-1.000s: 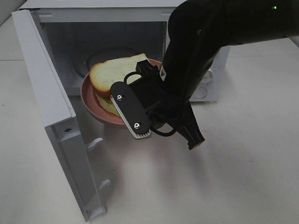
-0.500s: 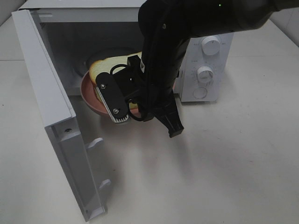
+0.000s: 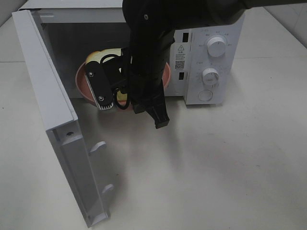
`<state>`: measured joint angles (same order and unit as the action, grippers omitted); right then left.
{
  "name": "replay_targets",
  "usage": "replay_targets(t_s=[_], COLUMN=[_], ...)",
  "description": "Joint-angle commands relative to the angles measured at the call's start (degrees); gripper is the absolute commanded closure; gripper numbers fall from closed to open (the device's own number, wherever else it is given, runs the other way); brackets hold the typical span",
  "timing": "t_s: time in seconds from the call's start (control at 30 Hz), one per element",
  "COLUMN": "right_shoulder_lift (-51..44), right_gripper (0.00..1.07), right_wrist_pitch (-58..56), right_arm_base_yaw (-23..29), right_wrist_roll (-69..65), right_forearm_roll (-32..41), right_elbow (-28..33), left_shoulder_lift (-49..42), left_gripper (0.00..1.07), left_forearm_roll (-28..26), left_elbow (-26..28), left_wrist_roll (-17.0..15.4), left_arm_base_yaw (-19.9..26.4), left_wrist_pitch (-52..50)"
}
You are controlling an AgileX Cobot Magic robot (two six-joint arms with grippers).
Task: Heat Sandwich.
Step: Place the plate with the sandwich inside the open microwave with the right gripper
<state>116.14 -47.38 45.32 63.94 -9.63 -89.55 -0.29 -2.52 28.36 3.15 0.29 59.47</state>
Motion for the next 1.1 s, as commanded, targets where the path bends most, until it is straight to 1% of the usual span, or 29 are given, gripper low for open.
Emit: replay_targets(t_s=[0.03,0.3,0.33,0.37,0.47,0.5,0.53,0.67,0.97,1.1], right_shoulder_lift=[1.4,5.3,5.3,6.6,8.1,8.1,9.1,10.3,14.4,15.4], right_gripper=[1.07,1.07,1.07,1.07,1.07,1.07,1.07,1.07,1.07,1.07], right_wrist_pitch=[0.1,-1.4,-1.4,-2.5,-3.2,-3.2,-3.7,-3.8,-3.3,-3.0], right_arm_base_yaw=[0.3,0.2,0.2,0.2,-0.4,-0.4,-0.5,-1.1,-2.6,-3.2], right_wrist_roll=[-0.6,-2.2,-2.2,-2.6,-3.1,-3.1,-3.1,-3.2,-3.3,-3.4], right_forearm_roll=[-0.6,-2.1,-2.1,-2.2,-1.9,-1.9,-2.0,-1.9,-2.0,-2.1], right_elbow=[-3.2,-8.8,-8.8,-10.9,-13.6,-13.6,-15.3,-17.0,-23.3,-24.8], left_shoulder_lift=[-0.5,-0.5,-0.5,-0.5,-0.5,-0.5,-0.5,-0.5,-0.5,-0.5], left_gripper=[0.04,0.04,0.04,0.04,0.04,0.04,0.04,0.04,0.04,0.04], left_forearm_roll=[-0.3,-0.3,-0.3,-0.3,-0.3,-0.3,-0.3,-0.3,-0.3,-0.3], left_elbow=[-0.1,-0.1,-0.1,-0.1,-0.1,-0.1,-0.1,-0.1,-0.1,-0.1], left_wrist_roll=[-0.1,-0.1,-0.1,-0.1,-0.1,-0.1,-0.1,-0.1,-0.1,-0.1], left_arm_base_yaw=[0.0,0.0,0.0,0.0,0.0,0.0,0.0,0.0,0.0,0.0], left_wrist_pitch=[-0.1,-0.1,-0.1,-0.1,-0.1,-0.1,-0.1,-0.1,-0.1,-0.1])
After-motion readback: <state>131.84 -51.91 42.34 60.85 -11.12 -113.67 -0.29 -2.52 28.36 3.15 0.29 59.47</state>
